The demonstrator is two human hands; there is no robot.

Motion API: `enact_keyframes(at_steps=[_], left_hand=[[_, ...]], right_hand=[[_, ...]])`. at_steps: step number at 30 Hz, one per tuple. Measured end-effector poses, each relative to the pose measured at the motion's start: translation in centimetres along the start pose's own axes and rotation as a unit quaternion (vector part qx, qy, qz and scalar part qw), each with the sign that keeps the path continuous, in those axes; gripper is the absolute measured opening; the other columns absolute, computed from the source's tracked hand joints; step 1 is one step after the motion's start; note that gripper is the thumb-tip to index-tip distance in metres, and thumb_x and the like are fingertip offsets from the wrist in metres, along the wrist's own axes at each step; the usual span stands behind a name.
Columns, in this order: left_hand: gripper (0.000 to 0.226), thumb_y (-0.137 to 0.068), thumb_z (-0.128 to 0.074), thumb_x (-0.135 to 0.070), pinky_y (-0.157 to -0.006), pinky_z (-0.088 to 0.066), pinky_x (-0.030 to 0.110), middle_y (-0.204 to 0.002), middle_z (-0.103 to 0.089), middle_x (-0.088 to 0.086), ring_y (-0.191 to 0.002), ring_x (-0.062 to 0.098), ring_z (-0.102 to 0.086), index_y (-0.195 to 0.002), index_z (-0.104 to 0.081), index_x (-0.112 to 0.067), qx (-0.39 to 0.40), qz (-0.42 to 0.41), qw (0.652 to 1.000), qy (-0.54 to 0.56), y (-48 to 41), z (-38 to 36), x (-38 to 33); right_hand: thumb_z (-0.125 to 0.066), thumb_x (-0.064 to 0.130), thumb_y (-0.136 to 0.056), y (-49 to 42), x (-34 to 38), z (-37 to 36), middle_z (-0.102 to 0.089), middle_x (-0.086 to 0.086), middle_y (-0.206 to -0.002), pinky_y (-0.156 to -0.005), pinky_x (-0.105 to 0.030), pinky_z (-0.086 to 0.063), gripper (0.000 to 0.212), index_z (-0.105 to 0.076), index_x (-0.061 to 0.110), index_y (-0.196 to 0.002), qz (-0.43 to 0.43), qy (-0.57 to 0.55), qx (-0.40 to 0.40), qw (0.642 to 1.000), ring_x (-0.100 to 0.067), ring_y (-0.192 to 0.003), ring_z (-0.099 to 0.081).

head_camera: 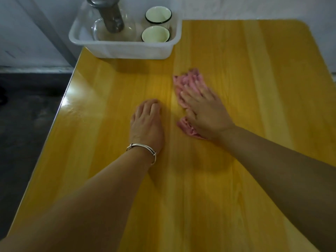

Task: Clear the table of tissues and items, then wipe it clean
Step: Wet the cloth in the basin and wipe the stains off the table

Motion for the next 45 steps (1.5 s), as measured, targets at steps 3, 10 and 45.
enact_keyframes(at_steps=[3, 10, 45], left_hand=[[0.036, -0.095, -0.036, -0.012, -0.109, -0.02, 0.036, -0.141, -0.038, -0.001, -0.133, 0.021, -0.027, -0.129, -0.046, -0.017, 0.012, 0.003, 1.0, -0.02, 0.6, 0.2, 0.3], [0.034, -0.096, -0.034, -0.014, -0.11, -0.02, 0.036, -0.139, -0.04, 0.001, -0.131, 0.022, -0.029, -0.127, -0.047, -0.014, 0.029, -0.014, 0.999, -0.005, 2.4, 1.3, 1.6], [0.032, -0.095, -0.037, -0.018, -0.105, -0.018, 0.032, -0.137, -0.043, -0.006, -0.13, 0.018, -0.029, -0.124, -0.048, -0.023, 0.004, 0.048, 0.998, -0.047, 5.2, 6.7, 13.8]], right_hand=[[-0.017, 0.035, -0.096, 2.5, -3.9, 0.7, -0.006, 0.001, -0.159, -0.118, -0.04, 0.001, 0.056, -0.017, 0.019, -0.15, -0.208, 0.01, -0.024, 0.978, -0.02, -0.146, 0.006], [-0.014, 0.033, -0.096, 2.3, -0.1, -0.3, 0.005, -0.005, -0.159, -0.118, -0.047, -0.004, 0.06, -0.001, 0.014, -0.151, -0.297, 0.039, -0.005, 0.954, -0.03, -0.145, 0.011], [-0.026, 0.028, -0.094, -4.0, 10.4, -2.9, -0.004, -0.007, -0.159, -0.118, -0.043, 0.0, 0.059, -0.015, 0.006, -0.149, -0.217, 0.041, -0.031, 0.975, -0.029, -0.145, 0.009]])
Point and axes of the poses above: each hand's wrist, its own y-axis away from the middle knuckle, its own z-axis out of the back of the hand, x = y × z, the point moved 4 cm from there along -y, towards the middle knuckle
